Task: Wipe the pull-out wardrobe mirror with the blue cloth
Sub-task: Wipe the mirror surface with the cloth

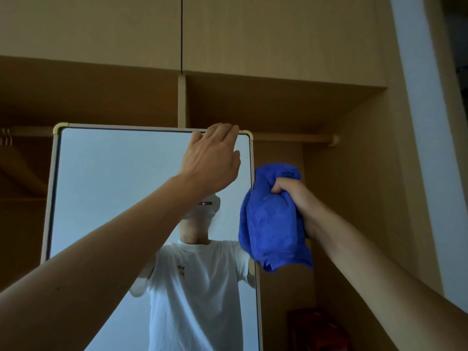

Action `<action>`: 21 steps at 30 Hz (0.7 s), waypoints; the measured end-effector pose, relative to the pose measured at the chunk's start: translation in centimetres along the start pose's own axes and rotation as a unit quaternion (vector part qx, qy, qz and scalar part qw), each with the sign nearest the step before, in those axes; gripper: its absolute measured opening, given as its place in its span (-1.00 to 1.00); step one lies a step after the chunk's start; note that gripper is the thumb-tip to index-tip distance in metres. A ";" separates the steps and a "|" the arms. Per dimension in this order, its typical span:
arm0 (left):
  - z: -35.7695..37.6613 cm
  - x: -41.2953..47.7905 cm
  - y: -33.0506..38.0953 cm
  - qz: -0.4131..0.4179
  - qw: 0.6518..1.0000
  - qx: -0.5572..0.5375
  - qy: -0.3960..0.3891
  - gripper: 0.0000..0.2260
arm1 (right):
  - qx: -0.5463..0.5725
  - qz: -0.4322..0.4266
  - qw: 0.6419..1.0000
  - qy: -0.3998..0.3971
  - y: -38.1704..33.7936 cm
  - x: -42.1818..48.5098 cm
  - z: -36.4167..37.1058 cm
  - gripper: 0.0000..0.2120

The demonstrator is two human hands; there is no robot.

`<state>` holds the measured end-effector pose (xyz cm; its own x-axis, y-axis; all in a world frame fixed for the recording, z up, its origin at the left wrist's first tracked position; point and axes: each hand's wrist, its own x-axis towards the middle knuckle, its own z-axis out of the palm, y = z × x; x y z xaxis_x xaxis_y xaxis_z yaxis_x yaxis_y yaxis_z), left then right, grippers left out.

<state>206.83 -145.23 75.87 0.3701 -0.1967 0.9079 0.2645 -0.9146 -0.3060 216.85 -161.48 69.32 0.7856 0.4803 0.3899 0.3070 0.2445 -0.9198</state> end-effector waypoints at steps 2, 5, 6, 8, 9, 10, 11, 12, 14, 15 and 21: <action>-0.1 0.0 -0.3 -0.008 1.000 -0.001 0.000 -0.51 | -0.033 0.030 0.999 -0.007 1.0 -0.4 -0.6 -0.83; -0.3 0.3 -0.1 -0.012 1.000 -0.001 -0.001 -0.52 | -0.057 0.067 0.996 -0.015 2.3 -0.9 -1.1 -0.84; -0.4 0.4 -0.1 -0.015 1.000 -0.001 0.000 -0.53 | -0.052 0.071 0.996 -0.017 2.4 -0.9 -1.1 -0.86; -0.7 0.6 0.0 -0.023 1.000 -0.005 0.002 -0.54 | -0.039 0.062 0.997 -0.019 2.2 -0.8 -0.8 -0.91; -0.7 0.7 0.1 -0.027 1.000 -0.011 0.002 -0.55 | -0.033 0.052 0.998 -0.017 1.9 -0.7 -0.7 -0.92; -0.8 0.7 0.1 -0.029 0.999 -0.021 0.002 -0.55 | -0.027 0.041 0.999 -0.013 1.4 -0.5 -0.5 -0.92; -0.8 0.7 0.1 -0.033 0.999 -0.032 0.002 -0.55 | -0.021 0.031 0.999 -0.009 0.7 -0.2 -0.3 -0.90; -0.7 0.6 0.1 -0.036 0.998 -0.044 0.003 -0.55 | -0.014 0.022 1.000 -0.005 0.0 0.0 -0.2 -0.88; -0.7 0.6 0.2 -0.045 0.997 -0.063 0.008 -0.55 | -0.005 0.006 1.000 0.000 -1.5 0.6 0.0 -0.83; -0.7 0.6 0.2 -0.049 0.996 -0.074 0.010 -0.55 | -0.004 -0.001 1.000 0.003 -2.3 0.9 0.1 -0.82; -0.4 0.5 0.7 -0.069 0.990 -0.116 0.027 -0.56 | -0.027 -0.025 0.999 0.019 -7.1 2.3 0.8 -0.87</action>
<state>206.88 -146.10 76.22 0.2942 -0.0768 0.9526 0.0943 -0.9896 -0.1089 216.11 -161.45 76.77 0.7881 0.4352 0.4353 0.3753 0.2207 -0.9002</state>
